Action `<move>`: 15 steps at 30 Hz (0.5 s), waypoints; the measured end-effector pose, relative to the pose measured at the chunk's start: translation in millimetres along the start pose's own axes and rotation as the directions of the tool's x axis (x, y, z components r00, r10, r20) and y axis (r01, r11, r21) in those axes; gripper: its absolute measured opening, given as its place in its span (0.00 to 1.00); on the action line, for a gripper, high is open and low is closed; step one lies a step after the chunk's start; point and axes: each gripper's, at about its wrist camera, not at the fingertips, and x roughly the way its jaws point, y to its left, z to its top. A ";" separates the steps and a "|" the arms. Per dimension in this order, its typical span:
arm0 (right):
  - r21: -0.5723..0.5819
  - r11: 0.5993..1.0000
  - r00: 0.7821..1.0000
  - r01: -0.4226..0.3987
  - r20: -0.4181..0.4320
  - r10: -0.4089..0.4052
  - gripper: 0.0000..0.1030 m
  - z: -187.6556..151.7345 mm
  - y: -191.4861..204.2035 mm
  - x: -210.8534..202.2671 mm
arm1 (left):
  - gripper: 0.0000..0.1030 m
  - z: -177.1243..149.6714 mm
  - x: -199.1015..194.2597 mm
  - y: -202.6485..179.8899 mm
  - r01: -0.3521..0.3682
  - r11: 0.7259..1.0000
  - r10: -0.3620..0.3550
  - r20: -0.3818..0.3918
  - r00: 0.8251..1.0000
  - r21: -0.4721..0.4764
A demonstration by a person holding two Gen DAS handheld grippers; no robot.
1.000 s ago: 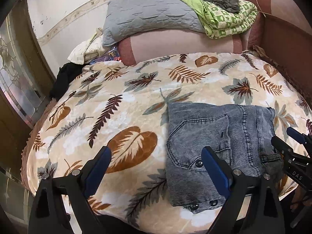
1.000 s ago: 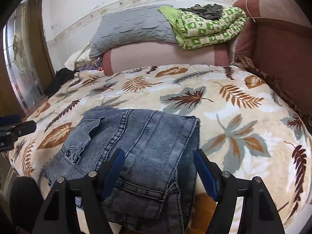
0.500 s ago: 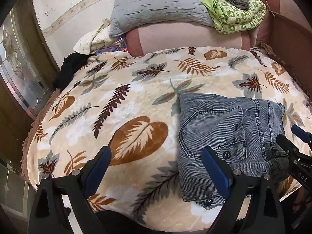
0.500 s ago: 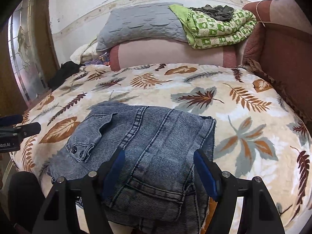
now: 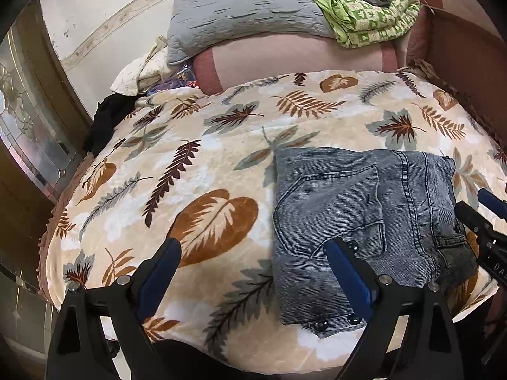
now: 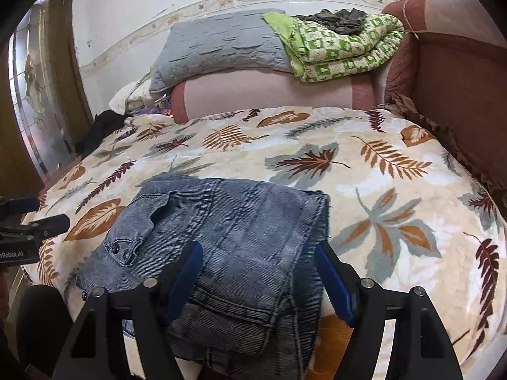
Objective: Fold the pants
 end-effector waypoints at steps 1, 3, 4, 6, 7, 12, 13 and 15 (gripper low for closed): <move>0.004 1.000 1.000 0.007 0.000 -0.007 0.74 -0.3 -2.9 -0.4 | 0.91 -0.3 0.2 -0.8 0.001 1.000 -0.001 0.000 1.000 0.002; 0.016 1.000 1.000 0.022 -0.007 -0.022 0.74 -1.4 -10.7 -0.5 | 0.91 -1.5 1.9 -2.0 0.002 1.000 -0.002 -0.005 1.000 0.006; 0.022 0.999 1.000 0.027 -0.009 -0.027 0.74 -1.7 -13.7 -0.7 | 0.91 -2.0 3.1 -1.8 0.003 1.000 -0.003 -0.009 1.000 0.005; 0.039 0.999 0.999 0.036 -0.013 -0.036 0.74 -2.7 -21.4 -1.5 | 0.91 -3.6 7.2 0.1 -0.001 1.000 0.001 -0.017 1.000 -0.001; 0.047 0.998 0.999 0.041 -0.015 -0.040 0.74 -3.3 -24.8 -1.7 | 0.91 -4.3 9.0 0.8 -0.004 1.000 0.004 -0.022 1.000 -0.003; 0.085 0.995 0.998 0.053 -0.031 -0.051 0.74 -4.0 -36.4 0.2 | 0.91 -11.4 25.7 11.1 -0.027 0.999 0.025 -0.065 0.998 -0.023; 0.091 0.995 0.998 0.051 -0.034 -0.048 0.74 -3.5 -37.0 1.1 | 0.91 -12.8 28.2 13.1 -0.030 0.999 0.028 -0.072 0.997 -0.027; 0.094 0.995 0.998 0.045 -0.035 -0.042 0.74 -2.9 -35.5 2.0 | 0.91 -15.4 32.7 17.7 -0.035 0.999 0.032 -0.083 0.996 -0.037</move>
